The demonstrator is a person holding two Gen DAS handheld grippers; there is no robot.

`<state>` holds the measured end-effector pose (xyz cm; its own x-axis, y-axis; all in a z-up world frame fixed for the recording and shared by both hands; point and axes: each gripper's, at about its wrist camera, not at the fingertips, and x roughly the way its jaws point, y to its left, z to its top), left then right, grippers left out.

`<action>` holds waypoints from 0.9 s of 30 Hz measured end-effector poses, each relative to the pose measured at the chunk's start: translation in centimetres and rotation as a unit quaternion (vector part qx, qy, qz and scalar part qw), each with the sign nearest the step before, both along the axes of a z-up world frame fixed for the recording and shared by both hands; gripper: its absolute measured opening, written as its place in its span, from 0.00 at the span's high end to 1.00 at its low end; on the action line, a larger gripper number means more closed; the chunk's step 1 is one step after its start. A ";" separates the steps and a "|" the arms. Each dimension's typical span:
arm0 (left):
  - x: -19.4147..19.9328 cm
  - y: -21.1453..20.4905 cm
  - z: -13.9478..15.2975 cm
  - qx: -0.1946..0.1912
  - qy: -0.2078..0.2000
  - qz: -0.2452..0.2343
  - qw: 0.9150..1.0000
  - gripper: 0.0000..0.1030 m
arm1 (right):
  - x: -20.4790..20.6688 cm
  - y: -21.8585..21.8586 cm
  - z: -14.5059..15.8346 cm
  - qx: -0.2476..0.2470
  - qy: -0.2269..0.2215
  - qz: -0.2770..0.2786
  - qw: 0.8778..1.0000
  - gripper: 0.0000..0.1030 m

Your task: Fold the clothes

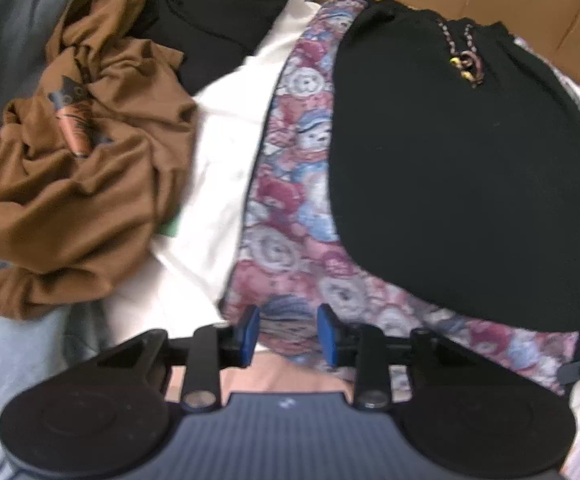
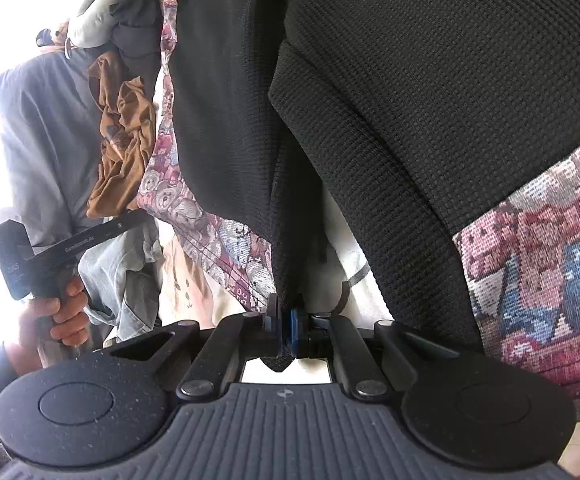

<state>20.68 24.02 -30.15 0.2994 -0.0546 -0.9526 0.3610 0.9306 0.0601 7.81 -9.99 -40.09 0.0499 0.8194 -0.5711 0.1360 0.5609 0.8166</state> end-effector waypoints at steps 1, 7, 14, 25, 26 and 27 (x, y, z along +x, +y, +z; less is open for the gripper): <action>0.1 0.3 -0.1 0.006 -0.003 -0.001 1.000 0.67 | 0.0 0.0 0.0 -0.001 0.001 0.000 1.000 0.99; 1.0 1.2 -0.9 0.027 -0.007 -0.001 1.000 0.67 | 0.0 0.0 -0.1 -0.004 0.005 -0.002 1.000 0.99; 2.0 1.2 -2.4 0.025 -0.022 -0.023 0.999 0.67 | 0.1 0.0 -0.1 -0.008 0.009 -0.002 1.000 0.99; 1.1 1.0 -4.9 0.035 -0.019 -0.063 0.997 0.72 | 0.1 0.1 -0.3 -0.012 0.013 -0.002 1.000 0.99; 1.0 1.2 -4.8 0.035 -0.018 -0.061 0.997 0.78 | 0.1 0.1 -0.3 -0.012 0.012 -0.002 1.000 0.99; 0.9 1.3 -4.8 0.035 -0.016 -0.060 0.997 0.84 | 0.1 0.1 -0.2 -0.012 0.012 -0.001 1.000 0.99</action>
<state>21.59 25.32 -34.93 0.3258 -0.0261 -0.9451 0.4658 0.8743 0.1364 7.93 -9.85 -40.27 0.0383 0.8057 -0.5911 0.1559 0.5794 0.8000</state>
